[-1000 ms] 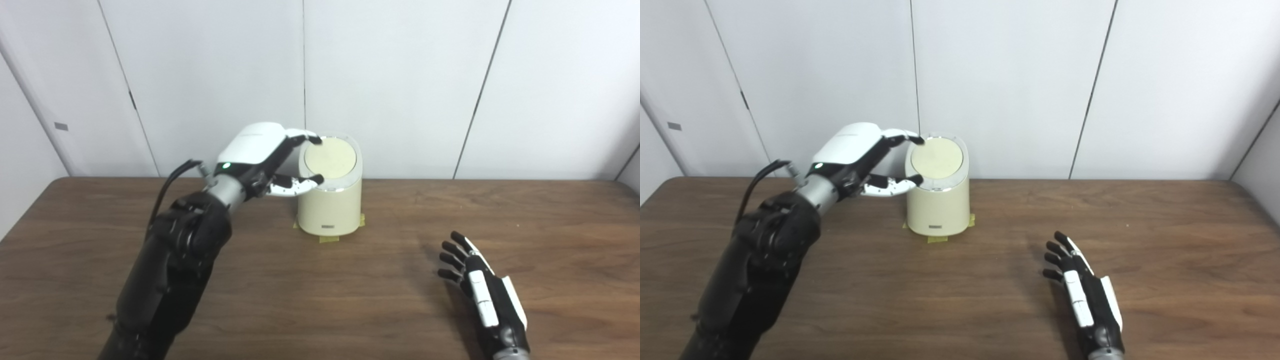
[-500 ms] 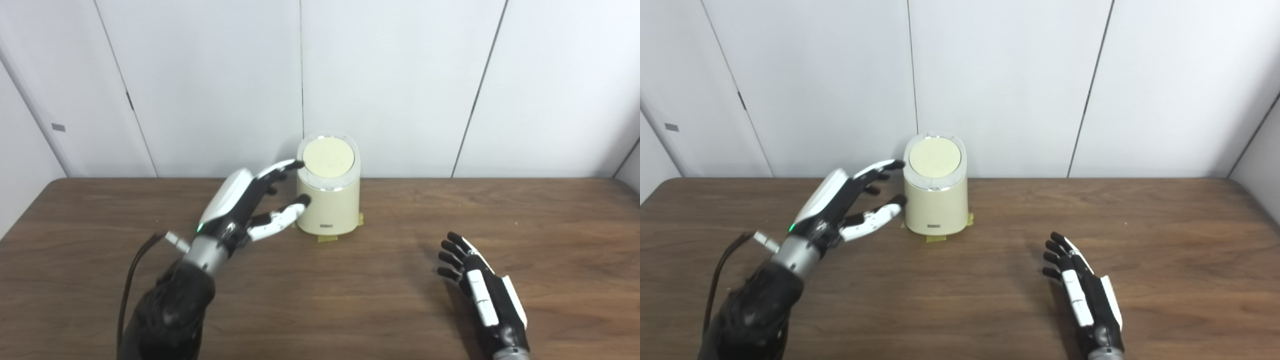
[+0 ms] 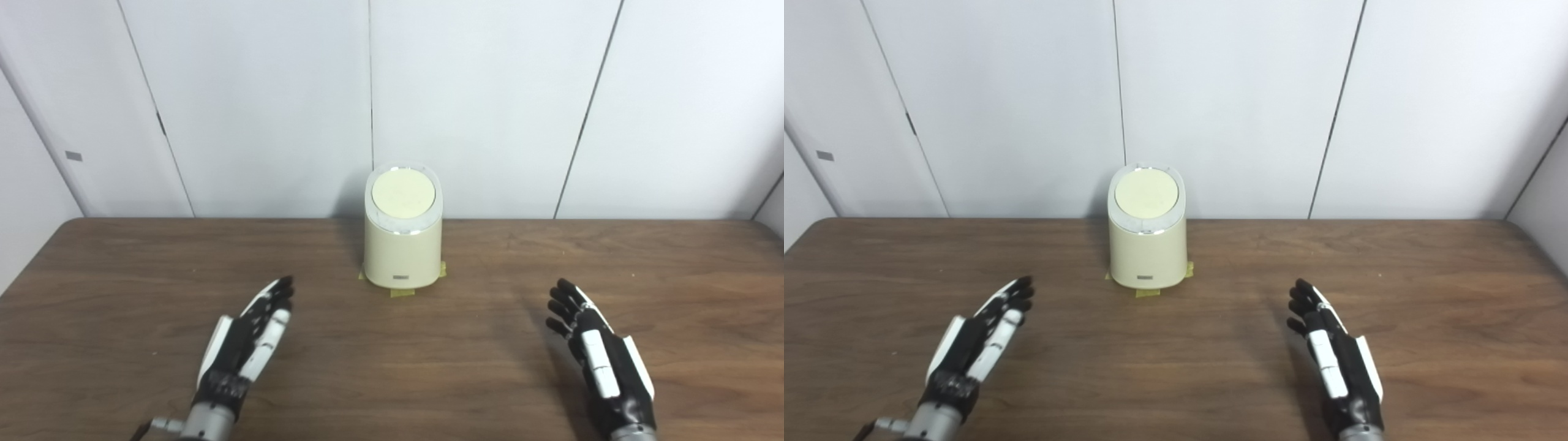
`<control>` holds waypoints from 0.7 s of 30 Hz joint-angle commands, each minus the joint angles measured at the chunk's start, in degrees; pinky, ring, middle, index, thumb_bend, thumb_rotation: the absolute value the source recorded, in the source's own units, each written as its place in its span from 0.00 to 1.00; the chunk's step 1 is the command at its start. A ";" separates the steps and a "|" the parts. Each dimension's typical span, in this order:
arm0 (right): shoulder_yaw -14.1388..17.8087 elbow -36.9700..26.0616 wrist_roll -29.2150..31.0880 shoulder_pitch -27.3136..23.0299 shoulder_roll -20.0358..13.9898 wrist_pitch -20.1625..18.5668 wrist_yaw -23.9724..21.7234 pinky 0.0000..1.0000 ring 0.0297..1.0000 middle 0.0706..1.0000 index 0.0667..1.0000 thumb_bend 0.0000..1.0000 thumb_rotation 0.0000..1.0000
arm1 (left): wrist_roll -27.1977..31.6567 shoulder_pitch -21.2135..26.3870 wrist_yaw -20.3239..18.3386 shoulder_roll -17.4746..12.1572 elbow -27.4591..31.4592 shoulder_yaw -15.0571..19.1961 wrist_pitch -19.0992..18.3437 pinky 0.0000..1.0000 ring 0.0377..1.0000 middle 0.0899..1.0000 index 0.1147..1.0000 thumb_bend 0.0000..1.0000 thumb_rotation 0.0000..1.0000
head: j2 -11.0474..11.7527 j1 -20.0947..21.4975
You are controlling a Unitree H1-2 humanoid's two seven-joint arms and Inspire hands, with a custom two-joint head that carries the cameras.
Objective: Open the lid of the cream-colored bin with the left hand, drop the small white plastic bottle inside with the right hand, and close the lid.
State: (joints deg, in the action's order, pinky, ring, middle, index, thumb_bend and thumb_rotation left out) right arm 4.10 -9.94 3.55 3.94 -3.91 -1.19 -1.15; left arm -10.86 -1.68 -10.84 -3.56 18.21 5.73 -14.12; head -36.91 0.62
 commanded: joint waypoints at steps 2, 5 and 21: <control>0.85 -2.32 0.87 -0.94 -0.54 0.27 0.07 0.88 0.90 0.90 0.90 0.60 0.86 | 4.97 -0.32 1.90 0.61 0.26 1.17 3.91 0.90 0.90 0.91 0.94 0.36 0.84 | -0.26 0.04; 1.10 -2.41 0.79 -0.88 -0.89 -0.48 0.00 0.90 0.92 0.91 0.90 0.59 0.87 | 7.98 -1.89 2.67 0.77 -0.15 1.63 5.56 0.92 0.90 0.92 0.95 0.38 0.86 | -0.54 -0.12; 0.72 0.45 0.87 -0.85 -2.53 -0.71 -1.95 0.95 0.96 0.96 0.95 0.57 0.95 | 14.42 -5.63 6.54 0.57 -1.44 3.67 7.44 0.94 0.92 0.92 0.93 0.41 0.87 | -1.14 -0.73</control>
State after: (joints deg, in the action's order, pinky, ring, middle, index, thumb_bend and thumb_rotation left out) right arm 4.58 -8.80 4.41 4.05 -5.62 -3.49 -2.87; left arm 2.72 -4.91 -4.85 -2.94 16.18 9.29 -8.95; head -37.97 -0.09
